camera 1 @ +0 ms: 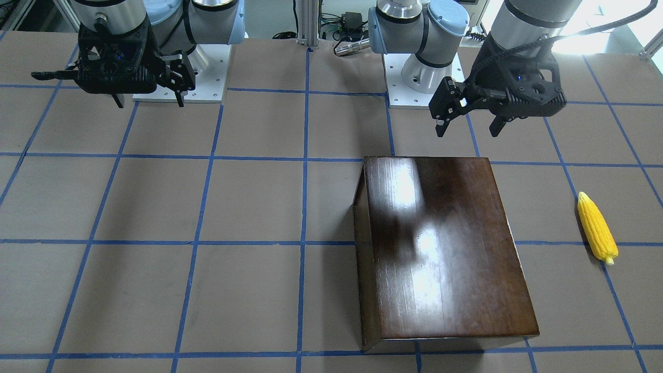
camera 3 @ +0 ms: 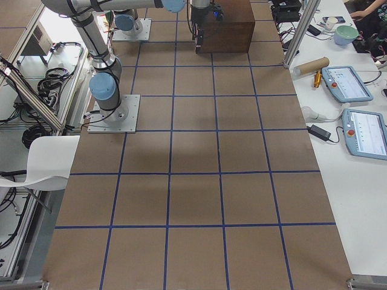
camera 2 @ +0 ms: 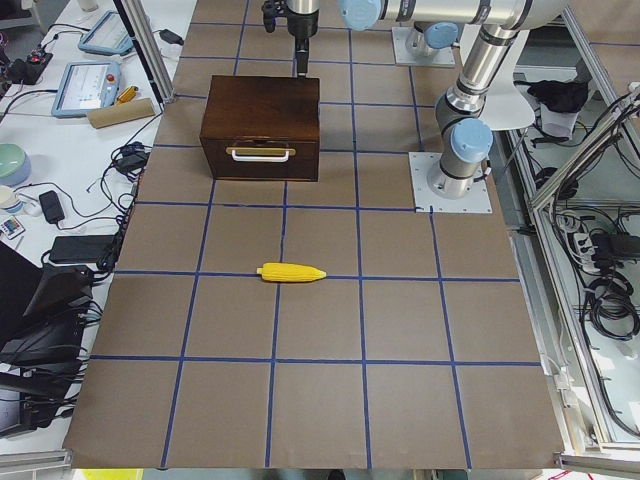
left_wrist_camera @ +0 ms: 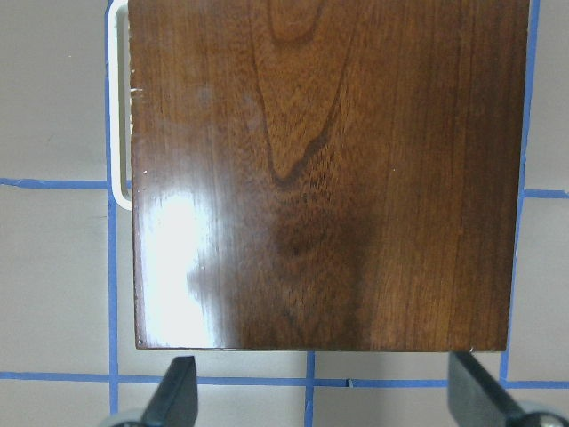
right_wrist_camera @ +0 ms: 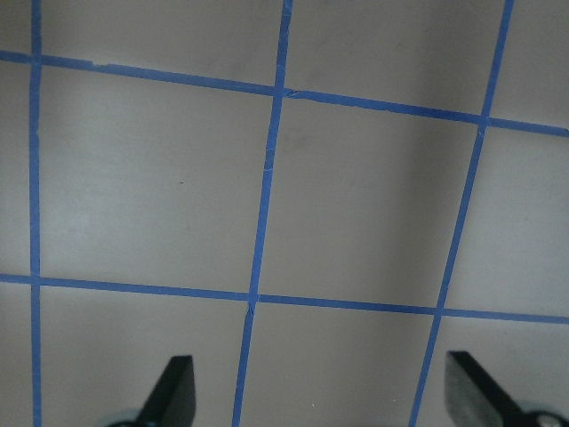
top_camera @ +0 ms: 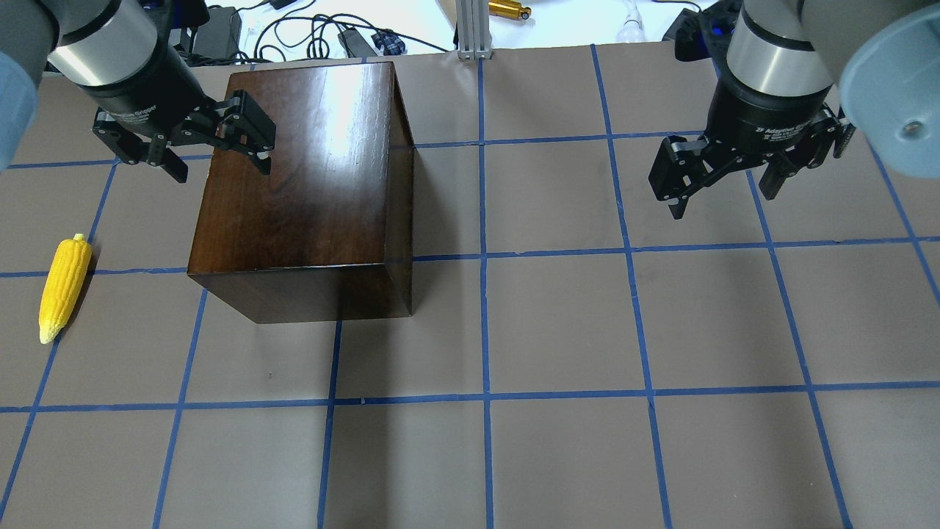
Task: Open drawer and put corn inside
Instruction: 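Lift the left gripper off the cabinet top and move toward the drawer side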
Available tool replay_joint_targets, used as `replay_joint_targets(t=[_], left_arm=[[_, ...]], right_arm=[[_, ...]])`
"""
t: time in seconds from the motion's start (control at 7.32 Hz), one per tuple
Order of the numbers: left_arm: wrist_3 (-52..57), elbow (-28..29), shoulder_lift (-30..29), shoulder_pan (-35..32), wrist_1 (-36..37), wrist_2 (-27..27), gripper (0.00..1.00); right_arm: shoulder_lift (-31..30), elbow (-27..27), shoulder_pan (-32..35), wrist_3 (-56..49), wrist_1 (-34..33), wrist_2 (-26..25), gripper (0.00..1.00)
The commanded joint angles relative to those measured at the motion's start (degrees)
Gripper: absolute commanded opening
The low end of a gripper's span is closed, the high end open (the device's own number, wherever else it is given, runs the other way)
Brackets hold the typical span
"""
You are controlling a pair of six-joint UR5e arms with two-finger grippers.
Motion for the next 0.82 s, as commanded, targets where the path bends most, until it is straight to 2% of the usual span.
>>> replay_joint_targets(t=[0.0,0.14,0.41,0.68], left_arm=[[-0.1,0.0,0.0,0.0,0.1,-0.1,1.00],[0.0,0.3,-0.3,0.3,0.5,0.0,1.00],[6.7,1.0,-1.0,2.7,0.6,0.1,1.00],[12.5,1.8,-2.5,9.2,0.0,-0.4,1.00]], right_arm=[[0.0,0.0,0.0,0.0,0.0,0.0,1.00],[0.0,0.0,0.0,0.1,0.1,0.0,1.00],[0.0,0.0,0.0,0.0,0.0,0.0,1.00],[0.0,0.0,0.0,0.1,0.1,0.0,1.00]])
